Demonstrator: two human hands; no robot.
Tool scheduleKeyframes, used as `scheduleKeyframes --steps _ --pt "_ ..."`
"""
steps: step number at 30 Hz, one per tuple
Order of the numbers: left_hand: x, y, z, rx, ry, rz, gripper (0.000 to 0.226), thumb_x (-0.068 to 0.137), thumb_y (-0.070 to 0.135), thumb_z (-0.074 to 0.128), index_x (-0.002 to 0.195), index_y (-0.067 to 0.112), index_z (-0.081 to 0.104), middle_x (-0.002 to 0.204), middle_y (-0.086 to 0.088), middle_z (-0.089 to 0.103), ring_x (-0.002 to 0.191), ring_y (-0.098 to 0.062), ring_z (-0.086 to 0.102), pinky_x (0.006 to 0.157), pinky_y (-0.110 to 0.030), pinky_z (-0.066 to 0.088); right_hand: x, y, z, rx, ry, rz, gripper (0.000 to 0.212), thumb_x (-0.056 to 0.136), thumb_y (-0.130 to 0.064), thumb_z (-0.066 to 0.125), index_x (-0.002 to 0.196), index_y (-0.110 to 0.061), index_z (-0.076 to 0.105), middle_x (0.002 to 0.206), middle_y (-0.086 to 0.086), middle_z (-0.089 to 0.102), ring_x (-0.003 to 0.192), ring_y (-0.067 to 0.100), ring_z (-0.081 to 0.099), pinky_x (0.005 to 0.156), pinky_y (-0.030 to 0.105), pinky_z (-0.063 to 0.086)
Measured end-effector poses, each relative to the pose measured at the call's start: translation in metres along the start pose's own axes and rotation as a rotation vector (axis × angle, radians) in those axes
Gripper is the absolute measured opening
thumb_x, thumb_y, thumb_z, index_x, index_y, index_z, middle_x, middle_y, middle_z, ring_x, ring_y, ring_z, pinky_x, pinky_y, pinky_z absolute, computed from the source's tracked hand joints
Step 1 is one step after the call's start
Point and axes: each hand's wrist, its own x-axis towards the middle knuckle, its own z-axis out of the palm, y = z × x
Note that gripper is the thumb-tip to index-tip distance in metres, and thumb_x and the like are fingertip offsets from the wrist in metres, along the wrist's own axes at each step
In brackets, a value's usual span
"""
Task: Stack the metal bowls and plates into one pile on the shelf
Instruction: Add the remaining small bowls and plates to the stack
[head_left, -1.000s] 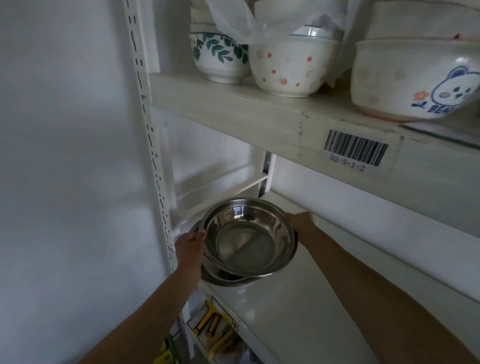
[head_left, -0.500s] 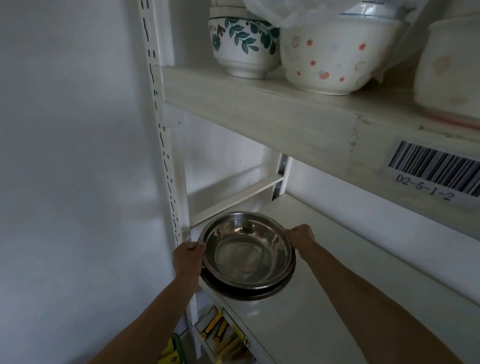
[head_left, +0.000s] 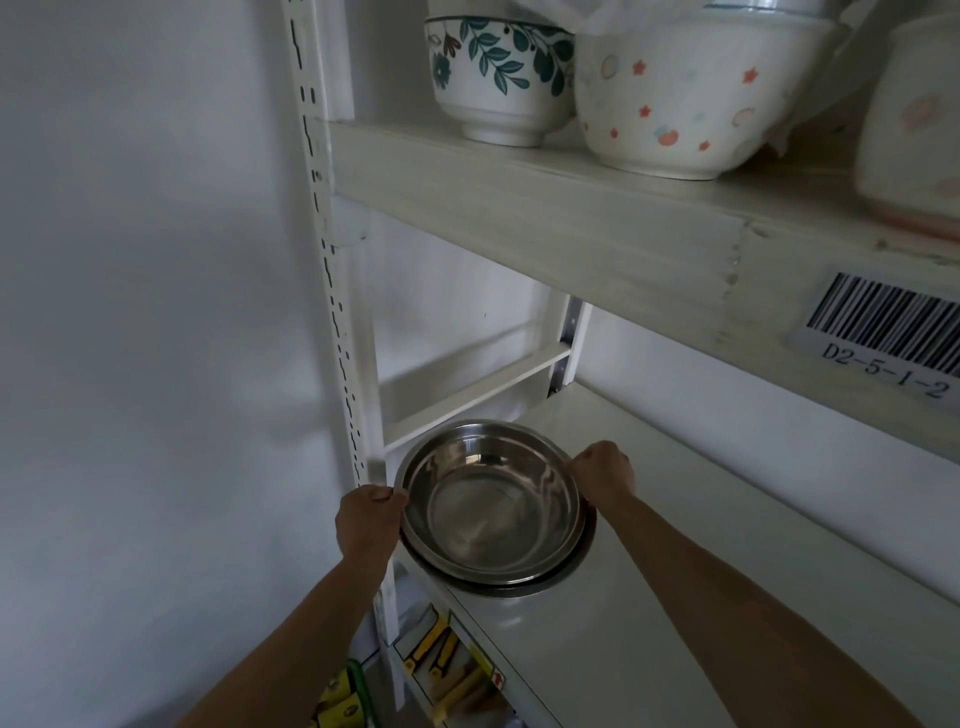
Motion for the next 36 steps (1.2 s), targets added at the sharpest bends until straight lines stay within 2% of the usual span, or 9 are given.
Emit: scheduleKeyframes --steps 8,12,14,18,22,26,30,33,36 --pt "0.003 -0.003 0.003 0.039 0.010 -0.007 0.020 0.084 0.019 0.068 0.065 0.015 0.065 0.066 -0.011 0.070 0.064 -0.028 0.070 0.072 -0.041 0.060 -0.002 0.002 0.010 -0.145 0.092 -0.077 0.019 0.088 -0.019 0.056 0.086 -0.005 0.068 0.088 0.010 0.070 0.077 0.027 0.063 0.065 0.027 0.041" --pt "0.005 -0.006 0.006 0.007 0.029 -0.014 0.024 0.083 0.018 0.068 0.060 0.011 0.063 0.066 -0.016 0.069 0.066 -0.033 0.069 0.072 -0.042 0.060 -0.001 0.004 0.013 -0.168 0.114 -0.111 0.021 0.088 -0.018 0.055 0.097 -0.004 0.069 0.105 0.013 0.067 0.092 0.030 0.065 0.074 0.030 0.048" --pt "0.005 -0.007 0.008 -0.002 0.041 -0.013 0.025 0.083 0.018 0.068 0.060 0.012 0.060 0.064 -0.013 0.065 0.063 -0.031 0.066 0.070 -0.039 0.058 -0.002 0.004 0.014 -0.170 0.124 -0.113 0.021 0.088 -0.015 0.054 0.098 -0.003 0.068 0.105 0.013 0.067 0.094 0.030 0.065 0.076 0.031 0.048" --pt "0.004 -0.008 0.013 -0.012 0.073 -0.002 0.018 0.085 0.019 0.067 0.072 0.009 0.061 0.063 -0.004 0.059 0.058 -0.018 0.055 0.063 -0.027 0.047 -0.003 0.008 0.016 -0.130 0.135 -0.110 0.018 0.087 -0.014 0.052 0.090 -0.004 0.068 0.095 0.010 0.068 0.087 0.028 0.065 0.066 0.027 0.041" --pt "0.003 -0.009 0.016 -0.034 0.104 0.018 0.014 0.083 0.015 0.066 0.074 0.012 0.056 0.070 -0.005 0.060 0.064 -0.019 0.056 0.061 -0.024 0.045 -0.002 0.014 0.015 -0.012 0.143 -0.100 0.013 0.082 -0.012 0.054 0.081 -0.009 0.067 0.086 0.007 0.069 0.080 0.025 0.064 0.063 0.027 0.043" --pt "0.003 -0.014 0.020 -0.088 0.110 0.016 0.011 0.082 0.013 0.067 0.085 0.009 0.058 0.078 -0.004 0.061 0.072 -0.019 0.057 0.067 -0.026 0.044 -0.001 0.022 0.013 0.094 0.110 -0.067 0.011 0.079 -0.020 0.068 0.087 -0.012 0.068 0.087 0.004 0.067 0.083 0.022 0.061 0.067 0.027 0.041" --pt "0.008 -0.021 0.025 -0.157 0.074 0.006 0.018 0.082 0.015 0.066 0.069 0.006 0.056 0.060 -0.004 0.051 0.057 -0.018 0.047 0.054 -0.021 0.037 -0.003 0.028 0.015 0.271 0.083 0.042 0.032 0.080 -0.034 0.074 0.101 -0.012 0.065 0.093 0.003 0.064 0.086 0.022 0.060 0.074 0.029 0.045" --pt "0.012 -0.027 0.028 -0.272 0.001 -0.077 0.026 0.086 0.019 0.063 0.065 0.005 0.056 0.060 -0.010 0.046 0.060 -0.021 0.043 0.056 -0.024 0.035 -0.004 0.033 0.021 0.454 0.036 0.156 0.033 0.081 -0.032 0.073 0.104 -0.009 0.069 0.097 0.007 0.071 0.087 0.024 0.065 0.080 0.035 0.054" --pt "0.013 -0.027 0.030 -0.429 -0.056 -0.213 0.019 0.089 0.019 0.061 0.072 0.009 0.059 0.071 -0.008 0.053 0.064 -0.020 0.049 0.060 -0.026 0.043 -0.009 0.037 0.025 0.643 -0.009 0.230 0.031 0.086 -0.027 0.070 0.105 -0.002 0.072 0.088 0.011 0.072 0.083 0.028 0.067 0.071 0.032 0.053"
